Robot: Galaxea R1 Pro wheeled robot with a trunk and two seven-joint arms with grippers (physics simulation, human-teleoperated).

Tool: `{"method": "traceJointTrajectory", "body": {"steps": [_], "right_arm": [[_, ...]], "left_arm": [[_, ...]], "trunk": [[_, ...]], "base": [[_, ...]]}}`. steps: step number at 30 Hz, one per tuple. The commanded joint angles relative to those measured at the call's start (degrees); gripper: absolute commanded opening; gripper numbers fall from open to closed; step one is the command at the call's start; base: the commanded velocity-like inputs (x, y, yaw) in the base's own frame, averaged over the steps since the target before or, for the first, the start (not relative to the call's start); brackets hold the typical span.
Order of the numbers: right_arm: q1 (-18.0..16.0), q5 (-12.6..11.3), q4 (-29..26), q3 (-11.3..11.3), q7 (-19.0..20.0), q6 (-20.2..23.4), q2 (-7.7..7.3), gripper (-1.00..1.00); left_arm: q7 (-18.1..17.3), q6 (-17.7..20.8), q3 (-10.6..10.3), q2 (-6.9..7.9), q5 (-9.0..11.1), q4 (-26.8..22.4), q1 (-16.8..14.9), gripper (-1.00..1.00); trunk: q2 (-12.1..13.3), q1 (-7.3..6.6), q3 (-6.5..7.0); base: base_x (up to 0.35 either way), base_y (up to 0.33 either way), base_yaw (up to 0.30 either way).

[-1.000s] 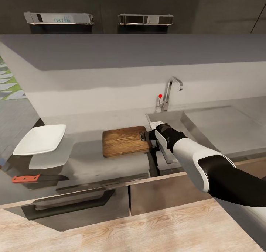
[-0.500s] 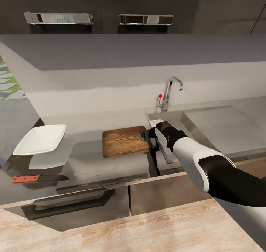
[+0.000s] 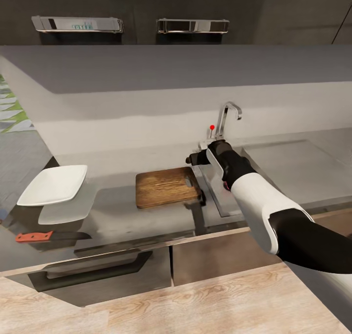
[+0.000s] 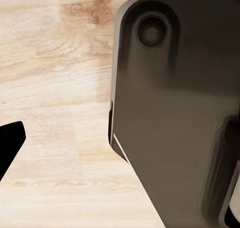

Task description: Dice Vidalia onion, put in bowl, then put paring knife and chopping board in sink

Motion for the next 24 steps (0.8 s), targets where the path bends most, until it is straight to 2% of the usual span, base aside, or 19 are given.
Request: {"method": "traceJointTrajectory", "body": {"steps": [1,20,24], "right_arm": [[-0.04,-0.25,-0.10,0.31,-0.05,0.32,-0.05,1.00],[-0.03,-0.26,0.55,0.38,-0.16,0.31,0.30,1.00],[-0.01,-0.26,0.57,0.38,-0.19,0.28,0.31,1.00]], "left_arm": [[0.32,-0.42,0.34,0.04,-0.60,0.27,-0.09,1.00],[0.32,-0.47,0.32,0.04,-0.60,0.27,-0.09,1.00],[0.32,-0.47,0.33,0.07,-0.60,0.27,-0.09,1.00]], "trunk": [[-0.04,0.01,-0.06],[-0.04,0.01,-0.06],[-0.04,0.01,-0.06]], "base": [[-0.102,0.000,0.000],[-0.313,0.000,0.000],[-0.314,-0.107,0.000]]}}
